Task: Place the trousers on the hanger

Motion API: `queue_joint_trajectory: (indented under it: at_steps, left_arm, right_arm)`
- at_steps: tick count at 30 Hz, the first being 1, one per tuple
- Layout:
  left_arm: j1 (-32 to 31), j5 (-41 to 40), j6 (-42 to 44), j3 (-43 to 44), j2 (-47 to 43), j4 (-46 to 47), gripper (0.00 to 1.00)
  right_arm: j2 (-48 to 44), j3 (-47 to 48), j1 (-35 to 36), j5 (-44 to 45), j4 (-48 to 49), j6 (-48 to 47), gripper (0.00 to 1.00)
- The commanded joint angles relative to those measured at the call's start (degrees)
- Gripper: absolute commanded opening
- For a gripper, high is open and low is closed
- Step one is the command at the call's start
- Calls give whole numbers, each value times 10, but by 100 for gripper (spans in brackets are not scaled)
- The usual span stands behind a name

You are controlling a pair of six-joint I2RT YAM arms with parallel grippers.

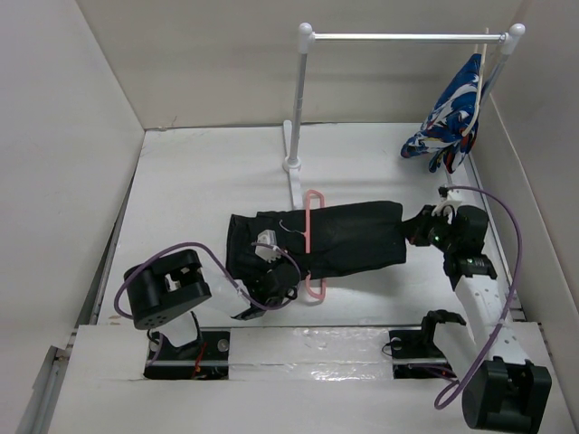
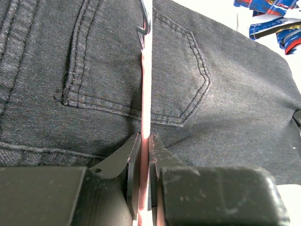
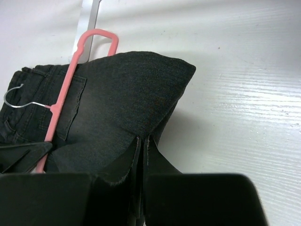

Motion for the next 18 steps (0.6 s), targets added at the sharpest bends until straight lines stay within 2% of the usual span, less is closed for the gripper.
queue_joint_trajectory:
  at_steps: [1, 4, 7, 12, 15, 16, 18]
  left_arm:
    - [6, -65, 22, -12, -33, -64, 0]
    - [-7, -77, 44, 8, -48, -75, 0]
    - [-20, -119, 49, 54, -60, -159, 0]
    - [-26, -132, 96, 64, -95, -160, 0]
    - [-40, -159, 108, 93, -119, -220, 0]
    - [-47, -163, 118, 106, -126, -225, 0]
    - [-59, -171, 155, 115, -141, -223, 0]
  right_arm:
    - [7, 5, -15, 2, 58, -3, 0]
    - [28, -10, -15, -3, 66, -5, 0]
    - [34, -22, -15, 38, 59, -8, 0]
    - [29, -26, -15, 43, 62, -2, 0]
    - [24, -25, -15, 51, 56, -2, 0]
    - [18, -22, -15, 42, 55, 0, 5]
    - [11, -11, -15, 25, 37, -6, 29]
